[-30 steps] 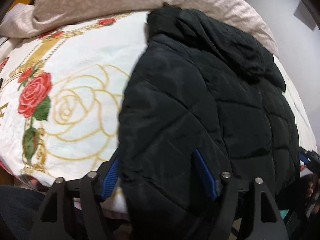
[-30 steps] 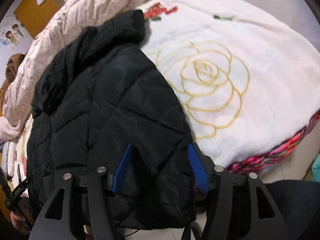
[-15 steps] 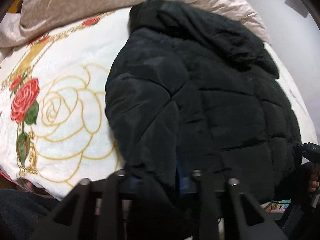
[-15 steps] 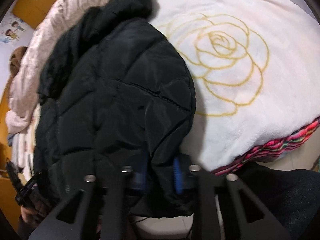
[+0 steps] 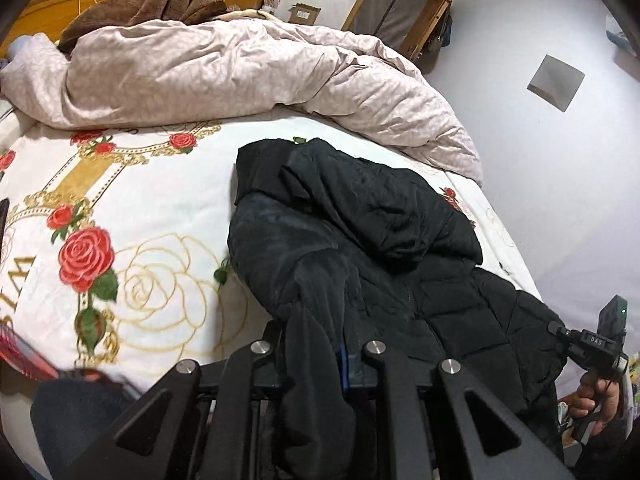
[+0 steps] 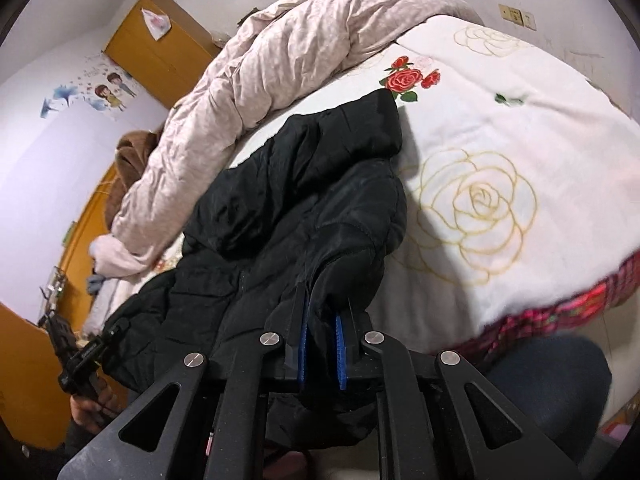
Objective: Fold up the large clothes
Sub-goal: 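Lay the lifted side onto the other half and open both tools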
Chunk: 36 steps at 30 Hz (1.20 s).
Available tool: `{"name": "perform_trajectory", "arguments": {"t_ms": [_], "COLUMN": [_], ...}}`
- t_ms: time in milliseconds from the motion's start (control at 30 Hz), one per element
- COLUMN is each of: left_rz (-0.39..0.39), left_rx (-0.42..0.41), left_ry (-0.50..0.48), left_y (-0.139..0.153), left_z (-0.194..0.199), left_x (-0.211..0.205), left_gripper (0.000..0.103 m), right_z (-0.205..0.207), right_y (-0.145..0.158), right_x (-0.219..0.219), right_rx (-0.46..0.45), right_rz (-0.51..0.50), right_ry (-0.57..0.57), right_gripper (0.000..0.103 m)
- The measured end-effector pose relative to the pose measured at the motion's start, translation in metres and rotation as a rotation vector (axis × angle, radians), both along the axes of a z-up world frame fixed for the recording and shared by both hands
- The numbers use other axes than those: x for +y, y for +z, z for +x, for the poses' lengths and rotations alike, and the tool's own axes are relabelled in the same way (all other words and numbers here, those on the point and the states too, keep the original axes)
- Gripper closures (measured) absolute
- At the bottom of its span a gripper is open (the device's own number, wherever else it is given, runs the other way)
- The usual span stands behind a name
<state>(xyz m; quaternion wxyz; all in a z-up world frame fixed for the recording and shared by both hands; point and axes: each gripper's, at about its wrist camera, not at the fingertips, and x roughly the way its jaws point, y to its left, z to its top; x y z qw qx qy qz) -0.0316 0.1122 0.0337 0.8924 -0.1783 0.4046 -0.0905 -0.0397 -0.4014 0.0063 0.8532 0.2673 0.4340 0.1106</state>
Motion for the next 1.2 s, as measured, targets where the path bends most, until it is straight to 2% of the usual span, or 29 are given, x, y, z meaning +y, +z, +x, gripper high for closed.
{"name": "perform_trajectory", "arguments": {"t_ms": [133,300,467,633,800,967,1067,1200], "left_rz": [-0.031,-0.072,-0.110,-0.131,-0.114,-0.091,-0.096,-0.134], "left_rx": [0.037,-0.012,-0.078,-0.086,-0.023,0.070,0.109,0.133], "left_ry": [0.000,0.001,0.030,0.077,0.111,0.136,0.147,0.149], "left_y": [-0.011,0.011,0.042,0.052,0.034,-0.007,-0.029,-0.042], "left_z": [-0.006,0.010,0.059,0.126,0.204,0.264,0.283,0.295], "left_x": [0.002,0.004,0.012,0.021,0.023,0.026,0.025,0.027], "left_gripper": [0.088,0.088,0.088,0.087,0.087,0.086,0.083,0.080], "right_z": [-0.003,0.029,0.081,0.152,0.234,0.304,0.322,0.331], "right_y": [-0.010,0.017,0.047,0.062,0.055,0.019,-0.003,-0.007], "right_x": [-0.009,0.002,-0.001,-0.006,0.001,0.008,0.006,0.003], "right_rx": [0.028,-0.035,-0.099,-0.104,-0.035,0.067,0.105,0.106], "right_rz": [0.051,0.089,0.108,0.113,0.084,0.037,0.045,0.087], "right_ry": [-0.019,-0.017,-0.026,-0.060,-0.069,-0.081,-0.091,-0.087], "right_gripper": [0.092,0.092,0.092,0.092,0.091,0.088,0.084,0.076]}}
